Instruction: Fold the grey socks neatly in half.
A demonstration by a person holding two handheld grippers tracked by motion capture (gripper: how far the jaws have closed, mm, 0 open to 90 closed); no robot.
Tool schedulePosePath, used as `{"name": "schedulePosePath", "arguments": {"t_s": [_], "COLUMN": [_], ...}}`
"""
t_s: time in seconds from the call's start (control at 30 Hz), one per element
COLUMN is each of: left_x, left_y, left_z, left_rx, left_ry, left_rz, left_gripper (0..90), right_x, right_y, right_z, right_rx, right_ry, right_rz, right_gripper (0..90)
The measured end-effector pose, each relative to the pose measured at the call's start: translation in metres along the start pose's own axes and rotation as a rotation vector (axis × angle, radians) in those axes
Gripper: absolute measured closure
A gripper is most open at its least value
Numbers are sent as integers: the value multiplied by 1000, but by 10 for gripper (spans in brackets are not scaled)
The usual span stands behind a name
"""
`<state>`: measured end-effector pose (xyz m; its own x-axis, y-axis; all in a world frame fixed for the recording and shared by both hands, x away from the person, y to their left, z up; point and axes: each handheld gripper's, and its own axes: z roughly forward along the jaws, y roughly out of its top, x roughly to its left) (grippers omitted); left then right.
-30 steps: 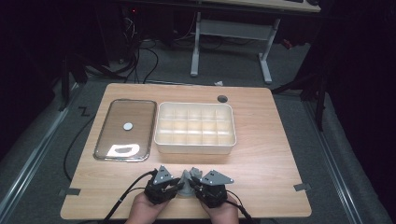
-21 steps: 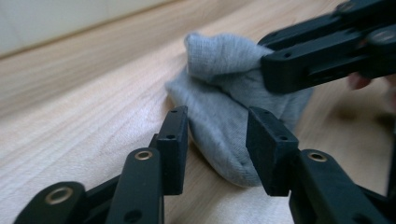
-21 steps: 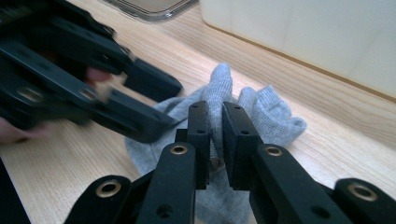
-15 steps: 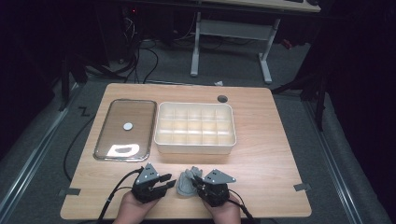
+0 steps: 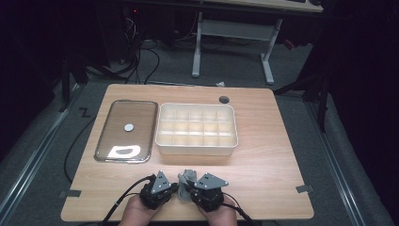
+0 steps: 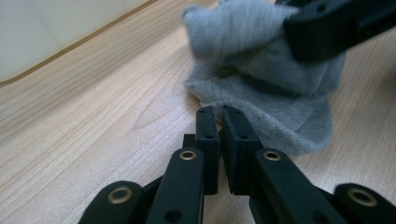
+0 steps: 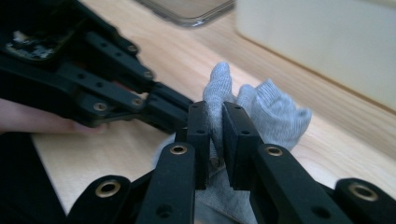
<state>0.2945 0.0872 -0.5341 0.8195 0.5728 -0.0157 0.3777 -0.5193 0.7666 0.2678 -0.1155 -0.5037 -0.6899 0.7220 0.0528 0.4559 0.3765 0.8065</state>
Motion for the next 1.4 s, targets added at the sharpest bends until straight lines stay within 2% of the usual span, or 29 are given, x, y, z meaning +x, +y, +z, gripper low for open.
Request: {"name": "schedulePosePath", "arguments": {"t_s": [0.03,0.07,0.17,0.23,0.33,0.47,0.5,0.57,0.7,0.77,0.8,0.83,0.9,0.97,1.03,1.07,1.13,1.33,1.4], "left_x": [0,0,1,1,1,2,2,2,1,1,1,1,1,1,1,1,1,1,1], "left_y": [0,0,0,0,0,0,0,0,0,0,0,0,0,0,0,0,0,0,0], "left_z": [0,0,0,0,0,0,0,0,0,0,0,0,0,0,0,0,0,0,0], "left_rx": [0,1,-1,1,-1,-1,-1,-1,-1,-1,-1,-1,-1,-2,0,0,1,-1,-1], "left_ry": [-1,-1,-1,-4,-6,-6,-6,-5,-3,-2,-3,-3,-3,-3,-3,-2,-1,6,3], "left_rz": [-1,-2,-6,-11,-12,-12,-14,-14,-13,-13,-13,-13,-13,-12,-12,-10,-10,-5,-7], "left_gripper": [848,840,839,831,821,812,809,808,808,808,806,805,804,803,802,803,802,805,805], "right_x": [2,5,5,4,3,-1,-4,-4,-1,0,-1,-1,1,2,4,7,9,12,11], "right_y": [-1,-4,-8,-8,-4,-1,-2,-4,-7,-8,-9,-9,-9,-7,-3,1,1,-9,-10], "right_z": [2,10,15,14,4,-11,-11,-7,3,9,13,13,15,12,5,1,2,21,22], "right_rx": [5,36,43,36,-13,-71,-65,-47,-23,-2,20,20,31,17,-27,-51,-53,38,40], "right_ry": [9,23,36,43,49,7,-6,2,12,-1,-9,-9,-23,-30,-34,-16,-6,44,42], "right_rz": [-4,-19,-12,2,16,37,50,71,76,80,74,74,50,41,35,19,15,-4,-4], "right_gripper": [827,823,809,757,682,673,671,655,619,641,801,801,888,890,889,889,888,882,882]}}
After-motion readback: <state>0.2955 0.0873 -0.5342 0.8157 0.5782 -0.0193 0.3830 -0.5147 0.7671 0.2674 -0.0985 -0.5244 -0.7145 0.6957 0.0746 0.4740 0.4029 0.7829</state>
